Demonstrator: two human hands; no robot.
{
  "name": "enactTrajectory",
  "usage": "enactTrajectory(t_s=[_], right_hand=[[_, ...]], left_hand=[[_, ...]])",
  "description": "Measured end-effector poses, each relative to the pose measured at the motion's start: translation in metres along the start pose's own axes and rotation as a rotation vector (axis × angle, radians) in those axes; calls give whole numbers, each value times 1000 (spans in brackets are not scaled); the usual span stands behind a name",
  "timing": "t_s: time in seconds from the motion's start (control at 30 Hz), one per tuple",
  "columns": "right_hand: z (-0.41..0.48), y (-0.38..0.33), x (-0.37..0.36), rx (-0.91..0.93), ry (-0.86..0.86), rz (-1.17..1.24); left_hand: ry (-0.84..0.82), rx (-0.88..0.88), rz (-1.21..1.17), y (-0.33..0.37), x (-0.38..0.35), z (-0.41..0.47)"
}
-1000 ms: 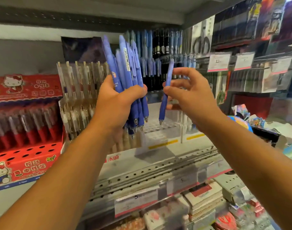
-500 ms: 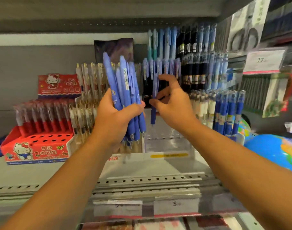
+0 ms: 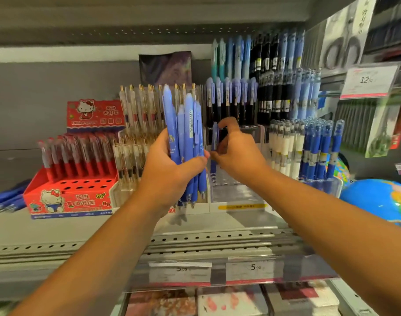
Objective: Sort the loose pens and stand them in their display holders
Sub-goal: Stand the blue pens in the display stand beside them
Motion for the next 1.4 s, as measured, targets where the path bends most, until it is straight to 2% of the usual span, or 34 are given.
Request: enactTrajectory(t_s=[0.3, 0.5, 0.57, 0.63, 0.67, 0.73, 0.8, 0.87, 1.03, 1.17, 1.3, 1.4], right_hand=[[-5, -11, 4, -16, -81, -39], [-5, -8, 3, -23, -133, -49], [-5, -8, 6, -9, -117, -86], [-6, -12, 11, 24, -22, -95], [-6, -16, 15, 18, 41, -30], [-5, -24, 24, -69, 77, 314], [-7, -33, 29, -167, -19, 690], [-12, -39, 31, -220, -103, 880], [-17, -38, 33, -278, -153, 1033], [-16, -37, 39, -319, -149, 1061], [-10, -36, 43, -371, -24, 1066], [0, -28, 50, -341, 98, 922]], left_hand=[[-104, -35, 7, 0, -1, 0], [-93, -43, -18, -2, 0, 1], [-90, -40, -23, -1, 0, 0], [-90, -30, -20, -1, 0, 0], [-88, -27, -19, -2, 0, 1], [-85, -29, -11, -2, 1, 2], [-85, -30, 2, -3, 0, 3], [-86, -18, 3, -3, 0, 4], [-91, -6, 3, -3, -1, 3], [-97, -4, 15, -4, -2, 3], [-43, -25, 20, -6, 1, 5], [19, -55, 53, -6, 2, 7]])
Point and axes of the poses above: each hand's wrist, its own z-axis towards the middle knuckle, its own x-axis out of the back of the hand, y = z × x, the point moved 1 cm from there along z, towards the middle knuckle, and after that the axes turned 9 degrees about y, right-handed, at the moved point
